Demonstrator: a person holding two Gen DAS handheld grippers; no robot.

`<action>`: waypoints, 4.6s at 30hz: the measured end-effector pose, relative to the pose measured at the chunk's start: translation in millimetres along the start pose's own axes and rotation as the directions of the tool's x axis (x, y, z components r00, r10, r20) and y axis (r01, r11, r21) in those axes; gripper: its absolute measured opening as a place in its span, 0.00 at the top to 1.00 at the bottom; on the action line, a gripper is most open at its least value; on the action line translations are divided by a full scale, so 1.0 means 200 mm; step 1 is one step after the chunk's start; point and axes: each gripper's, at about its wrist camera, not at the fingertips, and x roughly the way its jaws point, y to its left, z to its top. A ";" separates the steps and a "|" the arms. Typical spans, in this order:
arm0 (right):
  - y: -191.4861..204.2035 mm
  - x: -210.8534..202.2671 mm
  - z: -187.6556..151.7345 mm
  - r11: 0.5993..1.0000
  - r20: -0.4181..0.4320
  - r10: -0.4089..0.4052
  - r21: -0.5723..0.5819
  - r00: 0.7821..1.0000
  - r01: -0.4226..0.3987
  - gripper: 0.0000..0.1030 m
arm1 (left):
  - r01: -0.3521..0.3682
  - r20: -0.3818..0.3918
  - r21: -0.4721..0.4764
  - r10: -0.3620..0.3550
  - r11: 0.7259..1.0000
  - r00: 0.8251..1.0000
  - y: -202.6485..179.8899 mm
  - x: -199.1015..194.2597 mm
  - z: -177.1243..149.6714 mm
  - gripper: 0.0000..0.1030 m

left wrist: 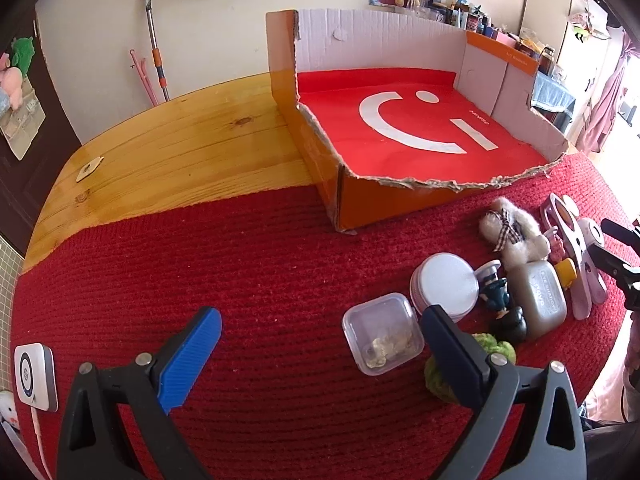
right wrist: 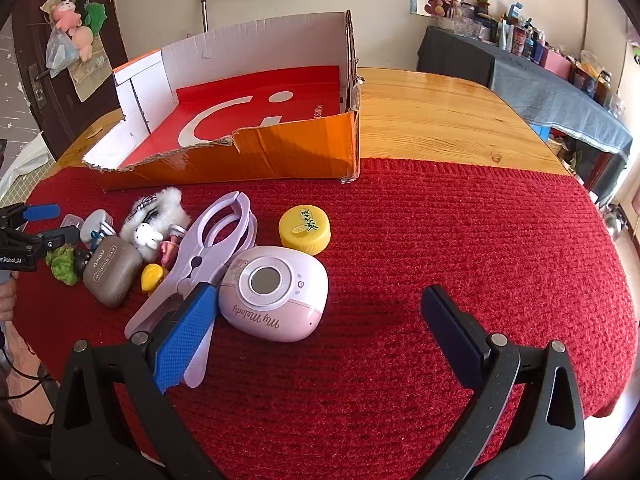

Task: Organize objects
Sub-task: 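Grasp the clear plastic box with the left tool while the right tool grasps the pink device, then carry both items into the cardboard box and open both tools to release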

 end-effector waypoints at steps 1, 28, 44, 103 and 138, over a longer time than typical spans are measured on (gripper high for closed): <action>0.00 0.00 0.00 1.000 -0.001 -0.010 0.000 1.000 0.010 0.00 | 0.000 0.001 0.002 0.000 1.000 1.000 0.00 0.00 0.00 0.01; 0.03 -0.02 -0.03 0.999 0.081 0.042 -0.005 0.996 -0.042 0.47 | 0.067 0.124 0.017 -0.069 0.998 0.990 -0.09 -0.07 -0.07 0.59; 0.04 -0.10 0.02 0.999 0.125 0.047 -0.020 0.991 -0.045 0.47 | 0.046 0.216 0.013 -0.048 0.999 0.975 -0.08 -0.25 -0.04 0.59; 0.17 0.46 0.65 0.881 -0.341 0.112 -0.399 0.933 -0.252 0.46 | 0.162 -0.178 0.316 -0.109 0.935 0.978 -0.24 0.27 0.60 0.59; 0.01 0.31 0.57 0.885 -0.356 0.099 -0.396 0.929 -0.245 0.41 | 0.157 -0.169 0.315 -0.108 0.936 0.980 -0.20 0.14 0.52 0.51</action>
